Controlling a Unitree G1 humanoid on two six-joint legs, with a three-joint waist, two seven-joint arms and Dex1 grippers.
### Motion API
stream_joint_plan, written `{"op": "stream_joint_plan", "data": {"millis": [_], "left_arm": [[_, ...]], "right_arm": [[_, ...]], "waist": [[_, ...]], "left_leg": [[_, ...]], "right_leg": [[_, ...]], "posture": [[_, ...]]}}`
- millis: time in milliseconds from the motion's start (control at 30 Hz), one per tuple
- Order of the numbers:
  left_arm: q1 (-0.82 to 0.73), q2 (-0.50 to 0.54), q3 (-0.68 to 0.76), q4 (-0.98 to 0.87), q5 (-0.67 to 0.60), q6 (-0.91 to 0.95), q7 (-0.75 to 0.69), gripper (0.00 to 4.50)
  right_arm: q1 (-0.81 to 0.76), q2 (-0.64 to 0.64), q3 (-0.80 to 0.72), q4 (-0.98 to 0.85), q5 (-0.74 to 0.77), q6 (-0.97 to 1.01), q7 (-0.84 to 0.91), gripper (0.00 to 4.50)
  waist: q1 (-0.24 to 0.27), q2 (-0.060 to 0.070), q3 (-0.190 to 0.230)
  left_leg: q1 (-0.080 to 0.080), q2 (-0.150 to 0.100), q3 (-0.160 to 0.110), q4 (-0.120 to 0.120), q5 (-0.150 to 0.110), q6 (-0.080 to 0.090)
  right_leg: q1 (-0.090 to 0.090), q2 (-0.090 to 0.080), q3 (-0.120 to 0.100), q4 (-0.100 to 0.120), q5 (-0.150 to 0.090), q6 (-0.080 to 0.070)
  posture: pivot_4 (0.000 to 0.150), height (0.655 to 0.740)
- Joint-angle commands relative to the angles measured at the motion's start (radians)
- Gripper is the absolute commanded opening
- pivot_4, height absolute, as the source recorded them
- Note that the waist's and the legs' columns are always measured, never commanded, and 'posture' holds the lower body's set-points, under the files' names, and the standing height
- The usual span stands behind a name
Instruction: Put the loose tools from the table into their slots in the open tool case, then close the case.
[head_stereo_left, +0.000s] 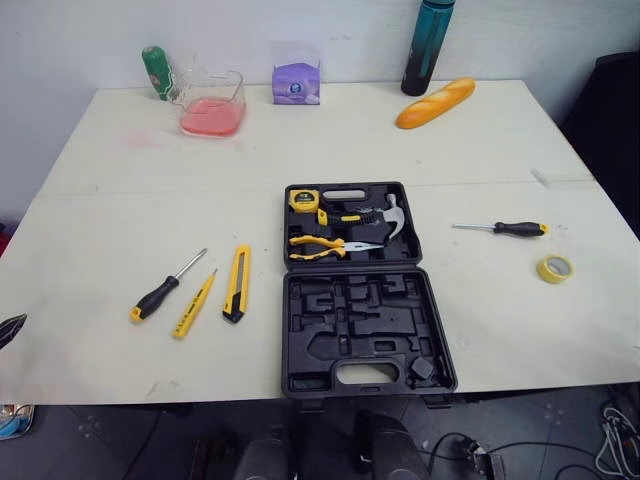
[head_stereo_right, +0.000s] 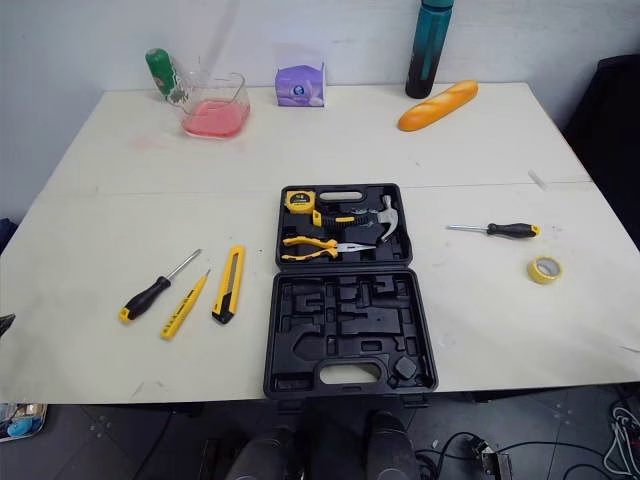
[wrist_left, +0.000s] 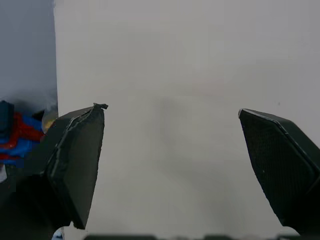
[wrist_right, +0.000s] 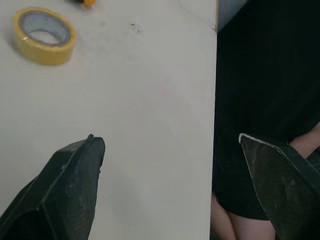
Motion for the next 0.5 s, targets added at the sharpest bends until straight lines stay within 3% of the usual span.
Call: {"op": "stream_joint_plan", "data": {"millis": [33, 133, 267, 400, 500], "left_arm": [[-0.006, 0.005, 0.006, -0.067, -0.021, 0.004, 0.003, 4.5], [-0.007, 0.002, 0.006, -0.088, -0.022, 0.015, 0.006, 4.5], [0.011, -0.007, 0.008, -0.15, -0.037, 0.051, -0.005, 4.5], [0.033, -0.024, 0.004, -0.299, -0.057, 0.121, -0.004, 4.5], [0.061, -0.011, -0.001, -0.508, -0.132, 0.33, -0.022, 4.5]], "right_arm": [[-0.092, -0.028, 0.042, 0.041, 0.002, -0.033, 0.042, 4.46], [-0.134, -0.025, 0.051, 0.122, 0.01, -0.098, 0.086, 4.46], [-0.159, 0.007, 0.08, 0.05, 0.036, -0.102, 0.133, 4.46], [-0.142, 0.083, 0.102, -0.23, 0.169, 0.06, 0.247, 4.46], [-0.127, 0.162, 0.105, -0.481, 0.298, 0.203, 0.247, 4.46]], "waist": [[0.001, 0.0, 0.0], [0.007, 0.0, 0.0], [0.006, 0.0, 0.0], [0.0, -0.002, -0.001], [0.003, -0.002, -0.001]], "left_leg": [[0.0, 0.001, 0.0, 0.0, 0.0, 0.0], [-0.001, 0.001, 0.0, 0.0, 0.001, 0.002], [-0.002, 0.001, 0.001, 0.0, 0.001, 0.006], [-0.001, 0.001, 0.001, 0.002, -0.001, 0.002], [-0.001, 0.002, 0.001, 0.002, -0.001, 0.0]], "right_leg": [[0.0, 0.001, 0.0, 0.0, 0.0, 0.0], [-0.001, 0.001, -0.001, 0.001, 0.0, 0.0], [0.0, 0.001, -0.002, 0.001, 0.0, 0.0], [0.0, 0.001, 0.0, 0.001, 0.0, 0.0], [0.0, 0.001, 0.001, 0.003, 0.0, 0.0]], "posture": [[0.15, 0.7349], [0.15, 0.7349], [0.15, 0.7349], [0.15, 0.7349], [0.15, 0.7349]]}}
